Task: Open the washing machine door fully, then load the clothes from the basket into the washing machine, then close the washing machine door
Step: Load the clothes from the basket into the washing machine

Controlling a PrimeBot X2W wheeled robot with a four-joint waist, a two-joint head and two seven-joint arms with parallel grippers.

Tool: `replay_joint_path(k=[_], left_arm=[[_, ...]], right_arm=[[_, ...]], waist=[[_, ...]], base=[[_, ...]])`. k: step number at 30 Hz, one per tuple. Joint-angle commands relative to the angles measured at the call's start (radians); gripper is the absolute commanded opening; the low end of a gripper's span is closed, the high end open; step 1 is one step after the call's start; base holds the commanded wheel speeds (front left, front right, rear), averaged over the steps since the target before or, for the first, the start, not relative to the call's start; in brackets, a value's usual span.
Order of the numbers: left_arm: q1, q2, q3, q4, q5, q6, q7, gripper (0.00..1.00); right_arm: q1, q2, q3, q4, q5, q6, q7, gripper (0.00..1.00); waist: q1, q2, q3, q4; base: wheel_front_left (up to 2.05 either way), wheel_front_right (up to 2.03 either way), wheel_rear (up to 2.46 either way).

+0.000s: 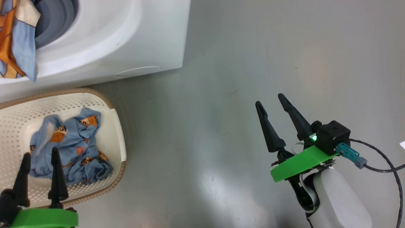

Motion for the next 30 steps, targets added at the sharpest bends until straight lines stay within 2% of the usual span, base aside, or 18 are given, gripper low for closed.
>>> replay_joint_path(k=[1, 10, 15, 23, 30], left_arm=[[0.026, 0.011, 0.03, -0.027, -0.001, 0.006, -0.005, 1.0], [-0.047, 0.019, 0.07, -0.046, -0.002, -0.051, -0.005, 1.0], [-0.106, 0.059, 0.058, -0.035, -0.01, -0.069, 0.008, 1.0], [-0.247, 0.149, 0.027, -0.103, -0.02, -0.08, 0.166, 1.0], [-0.379, 0.236, 0.009, -0.135, -0.034, -0.084, 0.36, 1.0]], right_arm=[[0.038, 0.009, 0.025, -0.019, -0.001, 0.003, -0.007, 1.0], [0.042, 0.009, 0.024, -0.016, 0.011, 0.003, -0.007, 1.0], [0.045, 0.009, 0.035, -0.012, 0.032, 0.003, -0.007, 1.0], [0.044, 0.009, 0.044, -0.013, 0.039, 0.003, -0.007, 1.0], [0.041, 0.009, 0.049, -0.011, 0.048, 0.003, -0.007, 1.0]], waist=[[-0.0001, -0.0001, -0.001, 0.0], [-0.0001, -0.0001, -0.008, -0.004], [-0.0001, -0.0001, -0.017, -0.008], [-0.0001, -0.0001, -0.022, -0.015], [-0.0001, -0.0001, -0.016, -0.027]], base=[[0.0, 0.0, 0.0], [0.0, 0.0, 0.0], [0.0, 0.0, 0.0], [0.0, 0.0, 0.0], [0.0, 0.0, 0.0]])
